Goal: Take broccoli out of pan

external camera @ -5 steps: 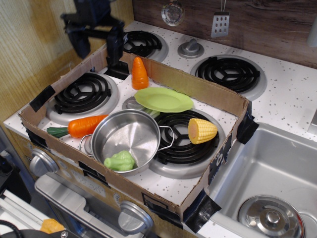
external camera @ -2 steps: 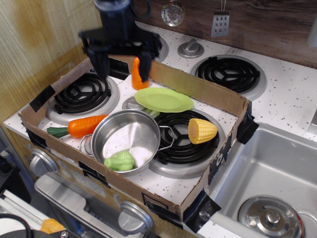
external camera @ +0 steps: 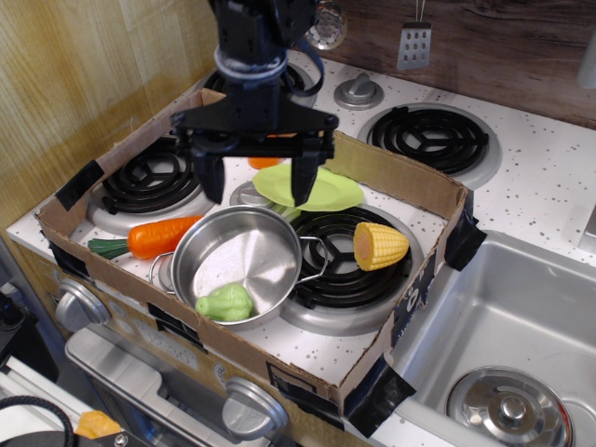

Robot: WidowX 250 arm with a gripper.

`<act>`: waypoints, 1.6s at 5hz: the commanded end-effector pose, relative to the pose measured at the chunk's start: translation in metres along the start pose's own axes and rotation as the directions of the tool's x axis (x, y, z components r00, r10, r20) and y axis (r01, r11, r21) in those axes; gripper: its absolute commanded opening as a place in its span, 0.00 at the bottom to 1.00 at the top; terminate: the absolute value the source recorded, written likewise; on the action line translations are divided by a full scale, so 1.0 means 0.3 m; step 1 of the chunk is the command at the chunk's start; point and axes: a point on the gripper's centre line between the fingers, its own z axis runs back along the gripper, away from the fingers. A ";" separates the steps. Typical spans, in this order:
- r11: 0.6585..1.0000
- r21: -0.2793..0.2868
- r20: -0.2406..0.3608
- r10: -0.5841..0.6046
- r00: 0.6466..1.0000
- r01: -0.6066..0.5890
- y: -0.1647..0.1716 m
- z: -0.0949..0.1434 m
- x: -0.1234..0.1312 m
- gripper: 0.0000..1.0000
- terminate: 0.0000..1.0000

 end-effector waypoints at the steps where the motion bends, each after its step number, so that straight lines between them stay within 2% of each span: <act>1: 0.996 -0.061 0.007 0.070 0.998 -0.069 -0.005 -0.051 -0.027 1.00 0.00; 2: 0.993 -0.072 0.027 0.093 0.995 -0.091 0.002 -0.087 -0.041 1.00 0.00; 5: 0.984 -0.077 0.012 0.160 0.987 -0.158 0.035 -0.161 -0.067 1.00 0.00; 8: 0.973 -0.119 0.000 0.201 0.980 -0.200 0.083 -0.236 -0.100 1.00 0.00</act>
